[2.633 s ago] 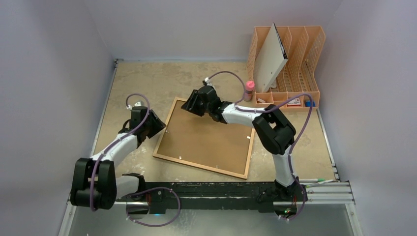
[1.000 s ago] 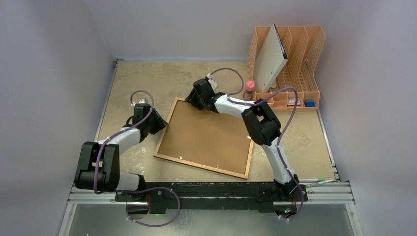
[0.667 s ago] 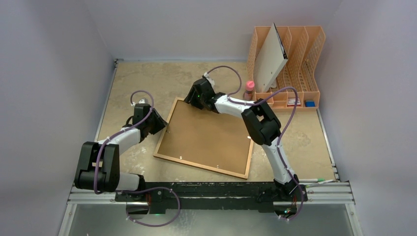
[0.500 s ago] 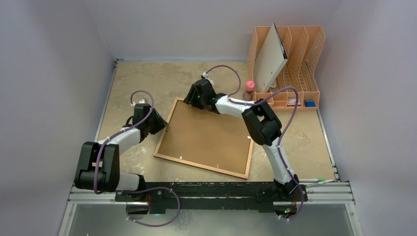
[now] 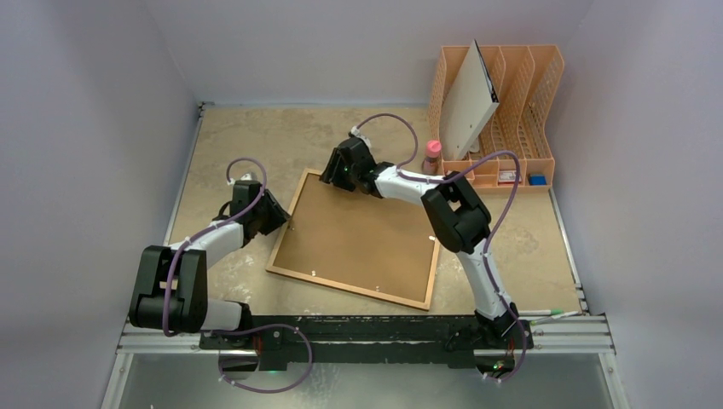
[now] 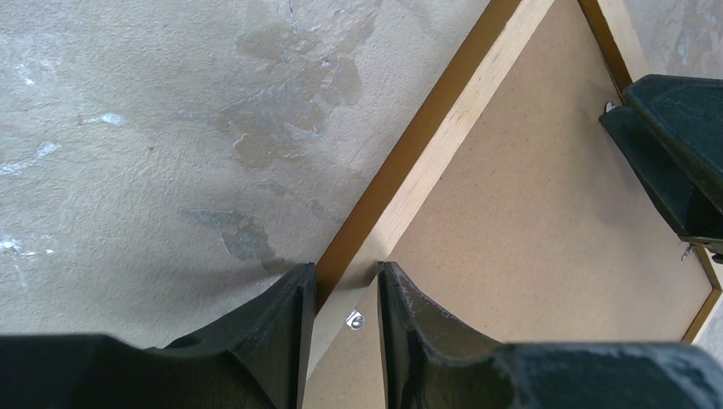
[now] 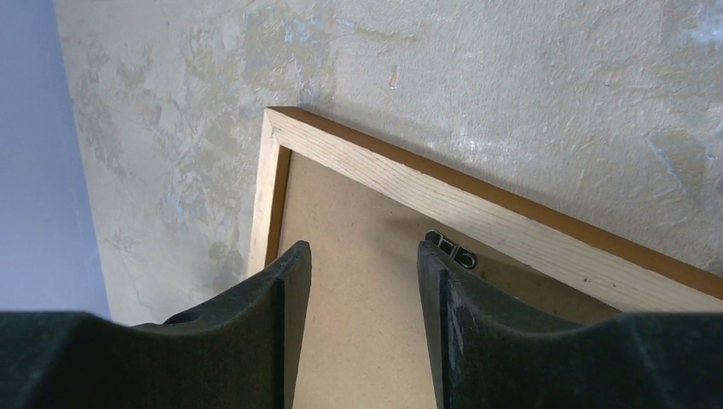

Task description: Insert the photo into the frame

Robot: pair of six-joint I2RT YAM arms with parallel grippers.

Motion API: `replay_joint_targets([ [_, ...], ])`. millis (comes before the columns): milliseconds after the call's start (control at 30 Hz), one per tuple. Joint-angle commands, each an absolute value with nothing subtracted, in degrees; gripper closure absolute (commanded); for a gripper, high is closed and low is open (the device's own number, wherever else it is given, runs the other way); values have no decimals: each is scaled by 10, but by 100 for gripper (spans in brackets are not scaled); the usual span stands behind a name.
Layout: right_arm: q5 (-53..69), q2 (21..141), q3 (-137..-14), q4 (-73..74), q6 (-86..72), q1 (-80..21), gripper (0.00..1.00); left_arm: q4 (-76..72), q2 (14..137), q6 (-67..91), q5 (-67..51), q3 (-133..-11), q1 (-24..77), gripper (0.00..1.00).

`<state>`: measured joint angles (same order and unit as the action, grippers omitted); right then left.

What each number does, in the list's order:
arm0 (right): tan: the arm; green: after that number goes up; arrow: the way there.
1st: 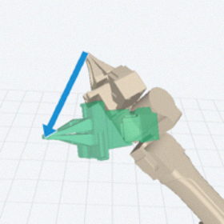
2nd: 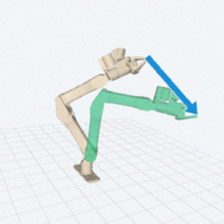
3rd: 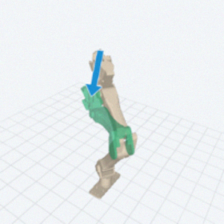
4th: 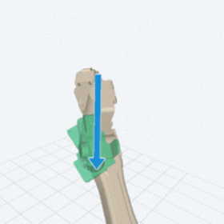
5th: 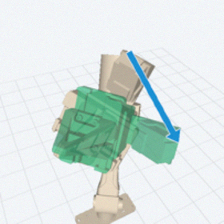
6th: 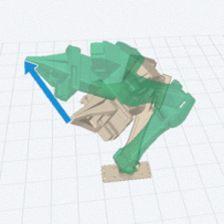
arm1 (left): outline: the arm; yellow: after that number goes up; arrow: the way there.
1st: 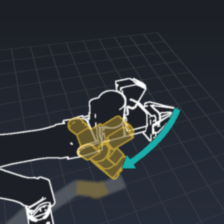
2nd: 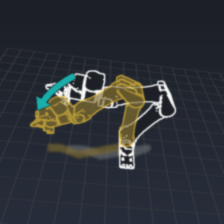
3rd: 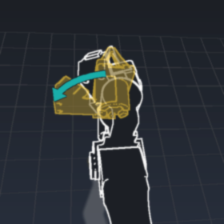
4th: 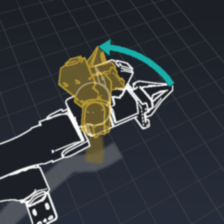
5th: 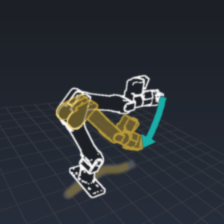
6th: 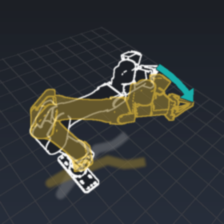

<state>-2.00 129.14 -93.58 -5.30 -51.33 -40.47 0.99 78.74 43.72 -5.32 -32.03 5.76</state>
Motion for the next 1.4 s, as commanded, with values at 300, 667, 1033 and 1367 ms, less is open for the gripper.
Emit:
replay_joint_targets([
  [300, -87, 1294, -972, 53, -523, -404, 50, 22, 775, 425, -58, -330, 61, 65],
  [667, -135, 1320, -1025, 94, -532, -404, 50, 29, 754, 429, -41, -325, 61, 66],
  [1033, -114, 1221, -969, 27, -416, -407, 50, 34, 754, 424, -44, -328, 61, 66],
  [1367, -76, 1224, -1023, 106, 46, -405, 33, 36, 744, 427, -42, -327, 61, 60],
])
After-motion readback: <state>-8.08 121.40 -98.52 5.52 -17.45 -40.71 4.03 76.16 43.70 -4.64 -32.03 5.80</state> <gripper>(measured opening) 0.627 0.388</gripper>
